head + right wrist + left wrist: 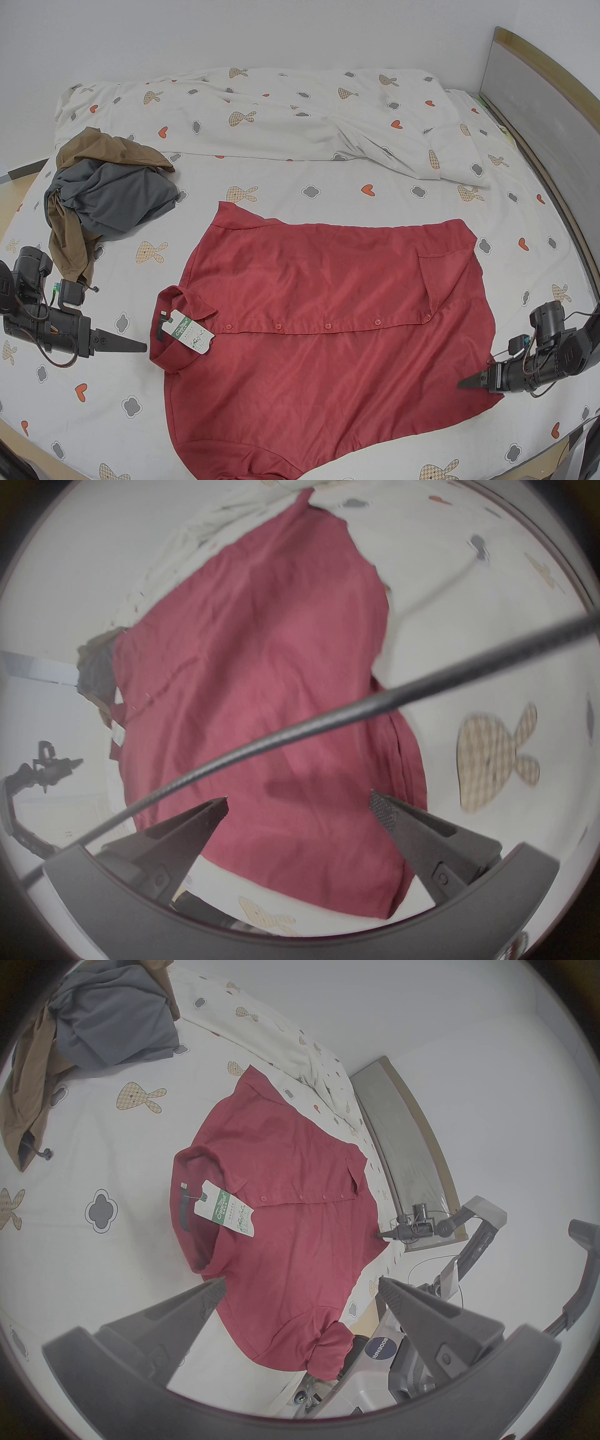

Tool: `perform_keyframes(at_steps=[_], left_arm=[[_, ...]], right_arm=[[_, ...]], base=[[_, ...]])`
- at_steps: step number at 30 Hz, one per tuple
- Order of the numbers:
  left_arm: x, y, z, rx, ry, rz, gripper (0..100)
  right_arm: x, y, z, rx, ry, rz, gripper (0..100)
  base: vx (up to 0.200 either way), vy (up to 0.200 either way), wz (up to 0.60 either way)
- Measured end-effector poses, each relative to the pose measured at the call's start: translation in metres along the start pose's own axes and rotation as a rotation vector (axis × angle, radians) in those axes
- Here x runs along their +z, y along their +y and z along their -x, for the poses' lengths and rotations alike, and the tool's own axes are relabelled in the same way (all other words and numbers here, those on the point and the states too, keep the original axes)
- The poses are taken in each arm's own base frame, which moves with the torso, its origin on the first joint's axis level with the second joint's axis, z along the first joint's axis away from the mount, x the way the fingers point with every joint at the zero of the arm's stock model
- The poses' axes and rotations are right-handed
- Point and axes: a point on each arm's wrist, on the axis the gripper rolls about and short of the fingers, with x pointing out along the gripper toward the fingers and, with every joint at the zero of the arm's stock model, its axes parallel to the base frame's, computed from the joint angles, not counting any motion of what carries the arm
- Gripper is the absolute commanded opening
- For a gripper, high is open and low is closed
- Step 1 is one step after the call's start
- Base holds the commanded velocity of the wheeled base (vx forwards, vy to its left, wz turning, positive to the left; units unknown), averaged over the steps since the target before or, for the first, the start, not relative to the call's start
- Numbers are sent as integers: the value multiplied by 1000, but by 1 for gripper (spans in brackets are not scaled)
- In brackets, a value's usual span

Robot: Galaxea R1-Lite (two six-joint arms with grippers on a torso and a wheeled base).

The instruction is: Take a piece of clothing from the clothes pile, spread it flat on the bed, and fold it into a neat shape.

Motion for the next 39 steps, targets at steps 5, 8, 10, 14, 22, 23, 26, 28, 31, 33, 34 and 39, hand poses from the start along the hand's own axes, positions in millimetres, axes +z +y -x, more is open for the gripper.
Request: perform_keyframes(at_steps=[5,8,10,14,22,23,26,28,31,33,34,39], left_arm=[[0,1,1,3,-2,3,100],[0,2,1,4,-3,5,100],[0,2,1,3,-2,7,100],[0,3,0,4,-1,9,100],[0,3,1,6,-4,10,100],[0,4,1,7,-4,10,100],[0,4,2,8,-5,10,100],[0,4,2,8,-6,9,100],[0,3,2,8,-7,8,100],[0,4,2,9,-8,9,100],[0,4,3,10,-8,10,100],[0,4,3,12,-10,12,100]], right_arm=[[-24,-1,-1,-54,77,-17,100],[-32,-2,5,-64,85,-27,100],[-37,-2,9,-68,86,-33,100],[-40,-2,17,-71,64,-38,100],[-14,-8,32,-86,-85,-53,100],[-10,-10,34,-91,-103,-56,100],[-1,-16,33,-106,-125,-67,100],[2,-20,29,-113,-117,-75,100],[4,-26,18,-120,-85,-91,100],[4,-29,11,-121,-63,-97,100],[4,-30,9,-119,-51,-99,100],[0,-30,2,-67,-9,-105,100]], base=[[0,0,0],[0,0,0],[0,0,0],[0,0,0],[0,0,0],[0,0,0],[0,0,0],[0,0,0],[0,0,0],[0,0,0],[0,0,0],[0,0,0]])
